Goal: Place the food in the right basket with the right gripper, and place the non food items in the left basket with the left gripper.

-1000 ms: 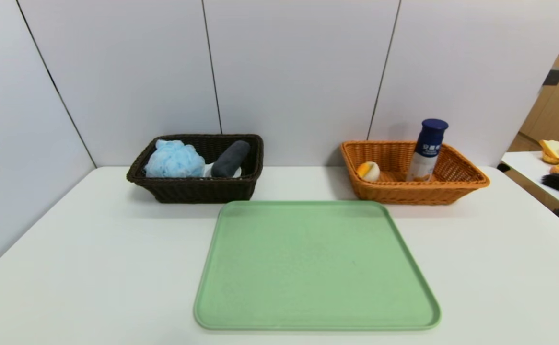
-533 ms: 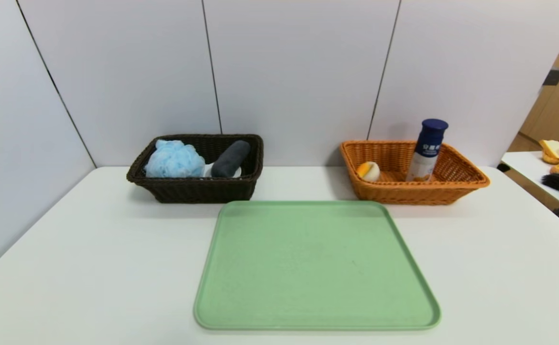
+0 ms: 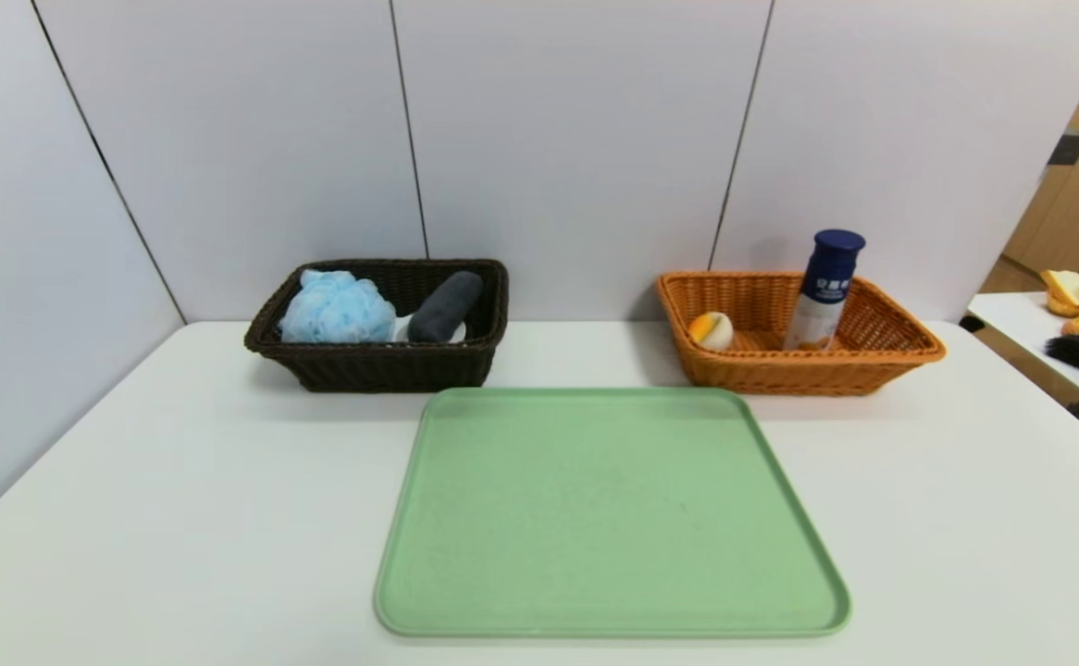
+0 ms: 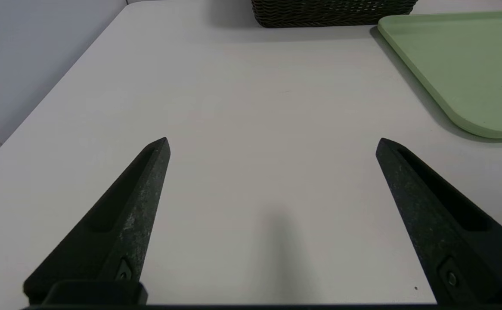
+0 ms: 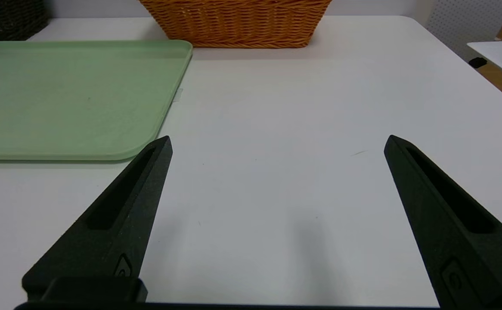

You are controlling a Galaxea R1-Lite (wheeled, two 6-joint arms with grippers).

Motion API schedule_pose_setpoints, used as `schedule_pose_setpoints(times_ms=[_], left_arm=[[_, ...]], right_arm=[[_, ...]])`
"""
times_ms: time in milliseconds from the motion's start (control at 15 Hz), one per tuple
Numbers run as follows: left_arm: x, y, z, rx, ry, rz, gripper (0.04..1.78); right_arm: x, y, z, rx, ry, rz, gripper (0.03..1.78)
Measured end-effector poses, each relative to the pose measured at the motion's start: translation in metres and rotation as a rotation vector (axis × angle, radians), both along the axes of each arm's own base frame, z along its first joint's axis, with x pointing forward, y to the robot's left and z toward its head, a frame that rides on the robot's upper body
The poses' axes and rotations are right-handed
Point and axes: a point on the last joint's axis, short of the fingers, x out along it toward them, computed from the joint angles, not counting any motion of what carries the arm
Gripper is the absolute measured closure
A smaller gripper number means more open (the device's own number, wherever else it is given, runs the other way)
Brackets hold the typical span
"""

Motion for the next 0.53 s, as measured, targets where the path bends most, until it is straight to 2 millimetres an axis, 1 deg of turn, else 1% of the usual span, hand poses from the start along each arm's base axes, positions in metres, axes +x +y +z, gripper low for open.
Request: schedule_pose_setpoints(times_ms=[533], left_arm=[[0.0, 0.0, 0.0, 0.0, 0.0, 0.0, 0.13]], right_arm=[[0.0, 0.0, 0.0, -0.001, 0.0, 0.0, 0.11]])
